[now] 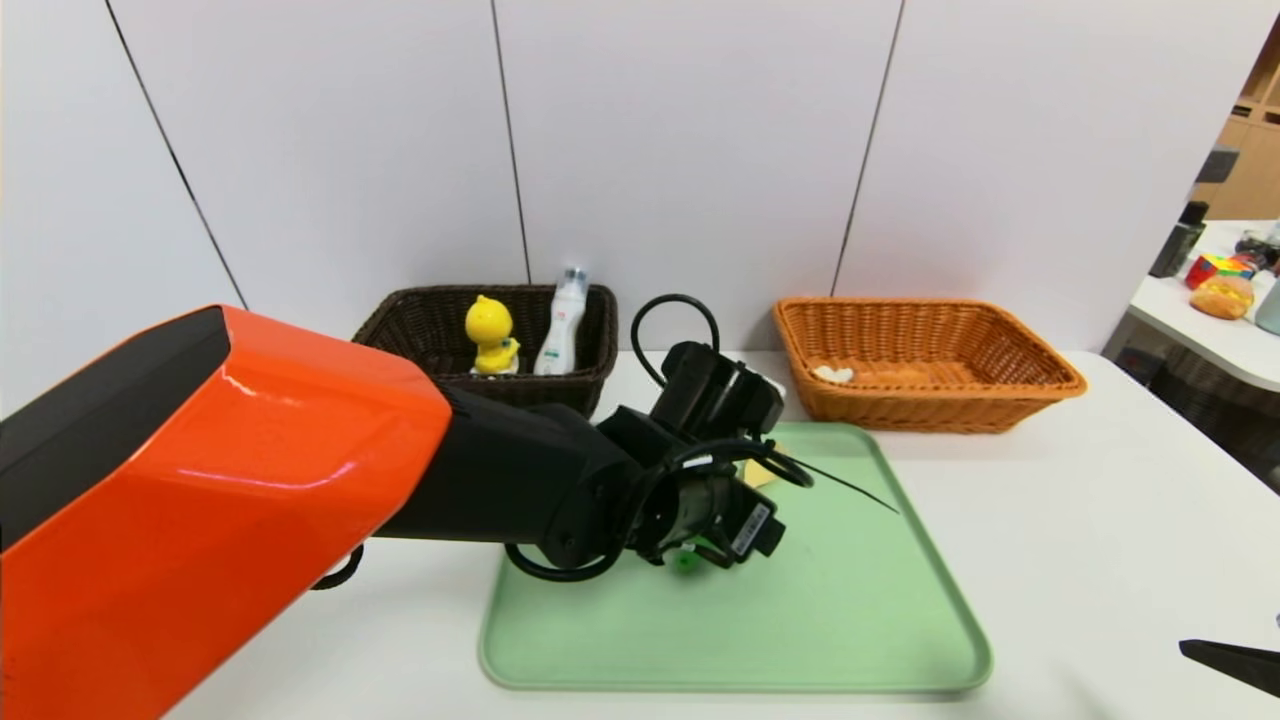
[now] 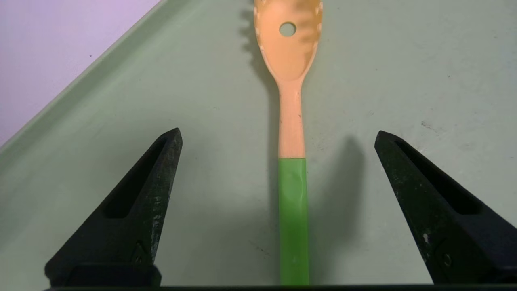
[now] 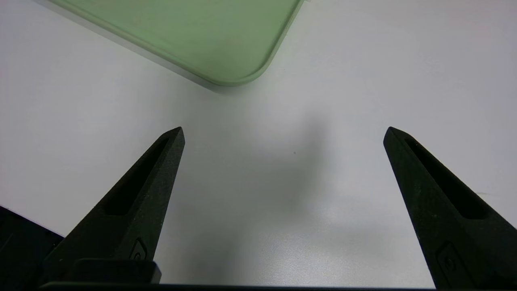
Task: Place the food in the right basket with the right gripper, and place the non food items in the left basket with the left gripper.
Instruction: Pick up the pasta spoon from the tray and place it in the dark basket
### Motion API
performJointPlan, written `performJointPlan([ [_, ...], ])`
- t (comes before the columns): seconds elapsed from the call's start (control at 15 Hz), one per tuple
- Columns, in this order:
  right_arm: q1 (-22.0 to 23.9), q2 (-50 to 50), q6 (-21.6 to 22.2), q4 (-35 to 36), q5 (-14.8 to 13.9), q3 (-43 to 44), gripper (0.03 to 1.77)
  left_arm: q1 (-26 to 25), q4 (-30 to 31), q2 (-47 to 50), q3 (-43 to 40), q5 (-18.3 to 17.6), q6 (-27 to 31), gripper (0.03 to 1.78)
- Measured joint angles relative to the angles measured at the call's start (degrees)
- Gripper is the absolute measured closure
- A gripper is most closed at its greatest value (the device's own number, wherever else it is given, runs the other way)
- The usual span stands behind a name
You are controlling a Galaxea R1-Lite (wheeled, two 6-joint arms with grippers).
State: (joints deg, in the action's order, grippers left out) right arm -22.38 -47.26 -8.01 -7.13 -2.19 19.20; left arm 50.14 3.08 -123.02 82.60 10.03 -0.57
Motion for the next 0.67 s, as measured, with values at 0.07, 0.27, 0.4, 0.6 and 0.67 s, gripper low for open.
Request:
performJointPlan([
  [0.07,0.00,0.13,0.00,0.02,0.00,-0.02,0.10,-0.17,-1.11,-0.05,0.46,-0.06,-1.05,0.12],
  [0.27,0.00,0.33,-0.01,0.05,0.07,-0.05,0.10,-0.39,-3.24,-0.28,2.10,-1.08,-4.33,0.12],
  [0.4,0.00,0.33,-0.11,0.06,0.07,0.15,0.10,-0.37,-3.27,-0.35,2.32,-1.11,-4.57,0.12],
  [0.6,0.00,0.29,-0.34,0.06,0.09,0.22,0.10,-0.26,-3.29,-0.61,2.43,-1.08,-6.25,0.12],
  [0.67,0.00,0.24,-0.34,0.06,0.09,0.22,0.10,-0.11,-3.27,-0.77,2.43,-1.08,-6.45,0.12],
])
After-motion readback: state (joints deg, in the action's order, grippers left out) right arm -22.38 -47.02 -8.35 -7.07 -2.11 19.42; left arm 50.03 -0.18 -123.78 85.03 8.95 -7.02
